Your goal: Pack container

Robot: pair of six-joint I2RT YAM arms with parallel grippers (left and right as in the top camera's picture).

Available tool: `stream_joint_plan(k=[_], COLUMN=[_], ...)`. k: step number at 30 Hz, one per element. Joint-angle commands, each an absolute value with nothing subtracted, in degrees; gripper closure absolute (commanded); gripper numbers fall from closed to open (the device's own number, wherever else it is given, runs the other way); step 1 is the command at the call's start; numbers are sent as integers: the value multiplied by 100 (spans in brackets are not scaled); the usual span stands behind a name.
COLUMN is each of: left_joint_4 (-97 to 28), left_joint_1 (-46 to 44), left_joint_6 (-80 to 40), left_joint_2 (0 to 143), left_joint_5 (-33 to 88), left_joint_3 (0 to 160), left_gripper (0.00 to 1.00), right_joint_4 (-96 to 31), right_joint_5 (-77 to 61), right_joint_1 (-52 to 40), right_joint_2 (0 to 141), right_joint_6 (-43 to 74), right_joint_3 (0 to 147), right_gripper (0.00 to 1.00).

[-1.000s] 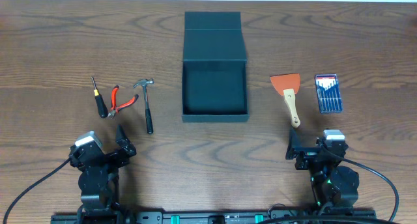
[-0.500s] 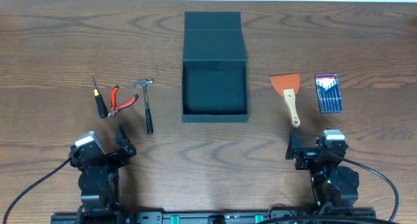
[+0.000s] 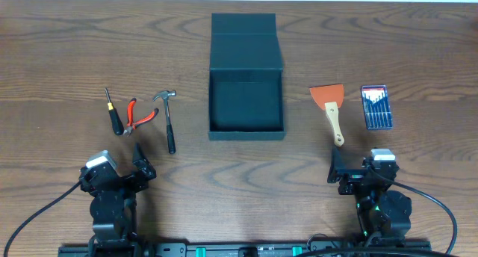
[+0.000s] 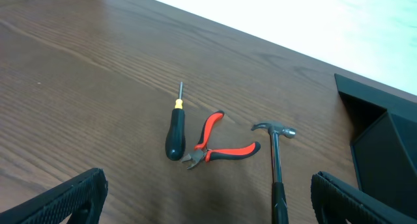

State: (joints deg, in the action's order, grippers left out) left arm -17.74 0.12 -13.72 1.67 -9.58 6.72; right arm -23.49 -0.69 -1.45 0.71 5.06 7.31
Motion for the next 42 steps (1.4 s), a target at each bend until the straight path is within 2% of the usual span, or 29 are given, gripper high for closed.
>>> stream_joint_plan(k=[1,18,24,28,34,42], left_joint_4=[-1920,-1883,-1763,-1782,-2327,-3096], left_joint_1=[10,10,10,10,10,10], left_joint_6=[-1385,-1402,-1922,-2047,-1848,-1656], left_joint_2=[204,204,211,276,1210,4003], left_joint_5=[-985,-943,-615,-342,-342,-185], left_joint_3=[585,582,585,808,1887,4014], left_gripper=[2,2,2,2,2,2], right_joint_4=[-2357,-2379,-2316,-2316,-2429,-3468], right_joint_5=[-113,-270,-1007,-1031,-338,-180], right_joint_1=[-115,-115,-115,-115,-108,392], right_joint_2=[32,32,40,266,1798,5323], right_joint_6=[576,602,1955,2097,1879,805], right_joint_3=[690,690,690,864,1938,4746], right_gripper=[1,1,1,1,1,1])
